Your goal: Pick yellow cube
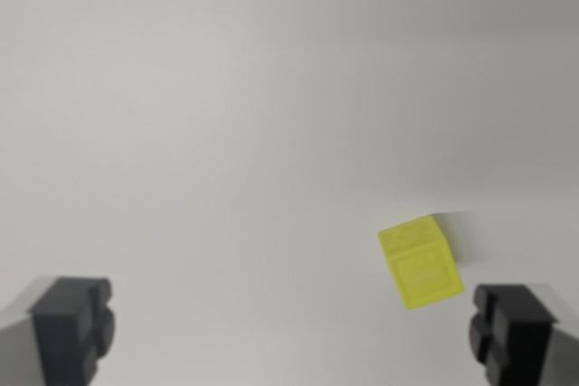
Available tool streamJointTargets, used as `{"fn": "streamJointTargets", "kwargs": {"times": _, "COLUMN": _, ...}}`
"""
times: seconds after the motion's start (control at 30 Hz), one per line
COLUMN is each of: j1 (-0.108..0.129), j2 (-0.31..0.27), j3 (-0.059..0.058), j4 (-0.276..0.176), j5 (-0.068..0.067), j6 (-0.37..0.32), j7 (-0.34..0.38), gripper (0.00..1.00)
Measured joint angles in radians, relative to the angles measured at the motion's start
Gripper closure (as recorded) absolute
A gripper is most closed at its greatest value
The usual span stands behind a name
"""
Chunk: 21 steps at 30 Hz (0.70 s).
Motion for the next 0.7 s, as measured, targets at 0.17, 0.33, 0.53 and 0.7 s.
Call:
{"fn": "streamJointTargets", "kwargs": {"times": 0.17, "j1": 0.000, "j2": -0.001, "j3": 0.000, "j4": -0.001, "j5": 0.000, "j6": 0.001, "j7": -0.002, "gripper": 0.00}}
{"fn": "streamJointTargets", "kwargs": {"times": 0.33, "j1": -0.005, "j2": -0.007, "j3": 0.000, "j4": -0.024, "j5": 0.000, "j6": 0.018, "j7": -0.019, "gripper": 0.00}}
{"fn": "streamJointTargets", "kwargs": {"times": 0.53, "j1": -0.011, "j2": -0.014, "j3": 0.000, "j4": -0.061, "j5": -0.001, "j6": 0.048, "j7": -0.040, "gripper": 0.00}}
{"fn": "streamJointTargets", "kwargs": {"times": 0.7, "j1": -0.017, "j2": -0.019, "j3": 0.000, "j4": -0.090, "j5": -0.002, "j6": 0.073, "j7": -0.059, "gripper": 0.00}}
